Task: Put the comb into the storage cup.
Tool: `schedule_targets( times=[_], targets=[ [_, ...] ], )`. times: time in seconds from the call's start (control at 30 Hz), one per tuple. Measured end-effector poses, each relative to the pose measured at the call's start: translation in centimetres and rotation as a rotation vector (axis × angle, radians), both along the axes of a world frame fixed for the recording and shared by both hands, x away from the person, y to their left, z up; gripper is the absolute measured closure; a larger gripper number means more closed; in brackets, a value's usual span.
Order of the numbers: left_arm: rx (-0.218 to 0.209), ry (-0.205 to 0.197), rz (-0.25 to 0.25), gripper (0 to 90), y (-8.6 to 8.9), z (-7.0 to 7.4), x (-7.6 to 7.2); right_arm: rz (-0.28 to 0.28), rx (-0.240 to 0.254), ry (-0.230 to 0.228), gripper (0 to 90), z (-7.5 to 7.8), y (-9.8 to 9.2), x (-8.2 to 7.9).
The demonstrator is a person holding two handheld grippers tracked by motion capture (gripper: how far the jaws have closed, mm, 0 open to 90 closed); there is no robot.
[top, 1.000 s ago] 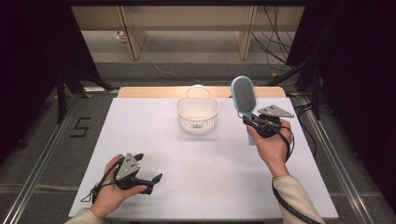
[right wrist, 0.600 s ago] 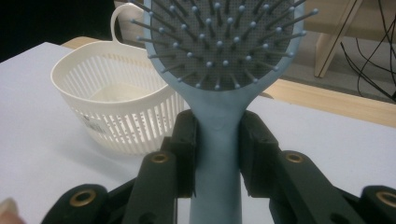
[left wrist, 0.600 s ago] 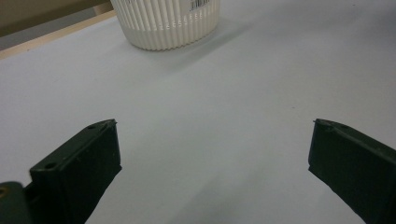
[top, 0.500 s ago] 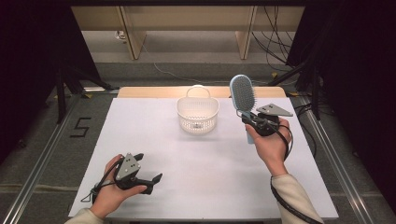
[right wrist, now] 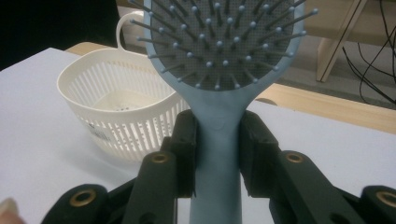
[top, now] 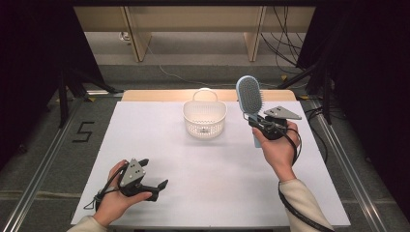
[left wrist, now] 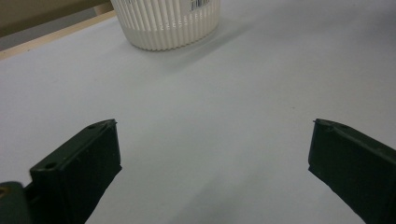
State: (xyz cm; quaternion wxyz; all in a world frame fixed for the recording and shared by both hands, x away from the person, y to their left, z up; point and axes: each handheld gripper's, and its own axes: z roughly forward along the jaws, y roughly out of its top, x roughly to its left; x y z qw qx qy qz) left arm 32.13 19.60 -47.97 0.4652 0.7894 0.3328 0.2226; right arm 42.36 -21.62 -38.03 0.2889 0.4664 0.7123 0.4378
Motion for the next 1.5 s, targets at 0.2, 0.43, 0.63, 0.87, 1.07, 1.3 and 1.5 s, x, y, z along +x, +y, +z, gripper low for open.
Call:
schedule_targets(
  times=[0.2,0.43,0.63,0.87,1.07,1.3,1.5],
  targets=[
    [-0.001,0.0,-0.001,1.8,0.0,0.0,0.0,0.0,0.003,-0.001,70.5,0.0,0.1,0.1],
    [-0.002,0.004,-0.001,1.8,0.0,0.0,0.0,0.004,0.002,0.002,70.5,-0.1,0.4,0.3],
    [-0.002,0.0,-0.002,2.0,0.0,0.0,0.0,0.006,0.005,0.001,70.5,-0.1,0.6,0.4],
    [-0.003,0.0,-0.002,2.2,0.0,0.0,0.0,0.009,0.008,-0.006,70.5,0.0,0.9,0.5],
    [-0.004,0.0,-0.002,2.2,0.0,0.0,0.0,0.015,0.01,-0.011,70.5,0.2,1.2,0.7],
    [-0.004,0.001,0.001,2.3,0.0,0.0,0.0,0.018,0.015,-0.013,70.5,0.2,1.5,0.8],
    [-0.002,-0.001,-0.001,2.3,0.0,0.0,0.0,0.024,0.013,-0.012,70.5,0.2,1.8,0.9]
  ],
)
